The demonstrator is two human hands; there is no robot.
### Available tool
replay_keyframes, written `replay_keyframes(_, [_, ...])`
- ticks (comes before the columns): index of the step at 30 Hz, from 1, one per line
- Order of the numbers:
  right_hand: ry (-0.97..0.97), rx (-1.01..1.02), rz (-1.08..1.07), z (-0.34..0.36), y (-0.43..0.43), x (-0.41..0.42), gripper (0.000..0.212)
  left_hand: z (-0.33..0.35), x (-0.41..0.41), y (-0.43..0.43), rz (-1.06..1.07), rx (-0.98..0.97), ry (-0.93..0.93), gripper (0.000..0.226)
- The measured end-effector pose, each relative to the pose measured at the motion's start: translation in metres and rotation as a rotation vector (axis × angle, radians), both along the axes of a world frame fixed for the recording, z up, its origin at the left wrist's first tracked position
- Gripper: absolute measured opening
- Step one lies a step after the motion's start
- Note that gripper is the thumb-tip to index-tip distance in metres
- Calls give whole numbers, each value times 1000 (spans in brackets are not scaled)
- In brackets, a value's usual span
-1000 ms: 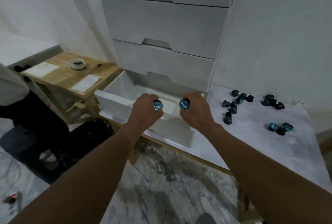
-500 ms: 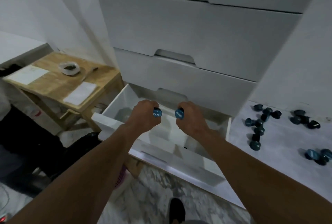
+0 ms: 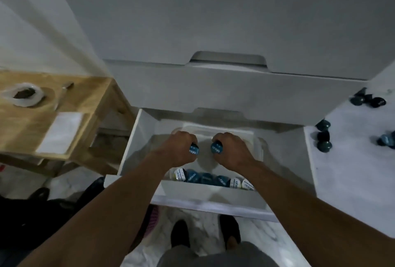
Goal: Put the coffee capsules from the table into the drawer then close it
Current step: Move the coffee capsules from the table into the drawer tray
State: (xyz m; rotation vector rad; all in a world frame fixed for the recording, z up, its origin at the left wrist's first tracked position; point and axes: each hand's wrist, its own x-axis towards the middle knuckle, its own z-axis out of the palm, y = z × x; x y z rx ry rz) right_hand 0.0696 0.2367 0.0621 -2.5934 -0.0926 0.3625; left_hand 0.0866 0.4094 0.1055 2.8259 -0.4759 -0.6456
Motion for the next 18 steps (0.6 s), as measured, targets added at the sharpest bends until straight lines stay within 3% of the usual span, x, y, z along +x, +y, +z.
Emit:
replay_keyframes(10, [109, -25, -108, -4, 20, -10, 46, -35, 23, 16, -243, -40, 88, 42])
replay_keyframes(14, [117, -22, -152, -6, 22, -12, 35, -38, 27, 15, -254, -33, 112, 26])
replay_keyframes(18, [150, -36, -177, -8, 25, -10, 33, -39, 31, 13, -313, 12, 77, 26])
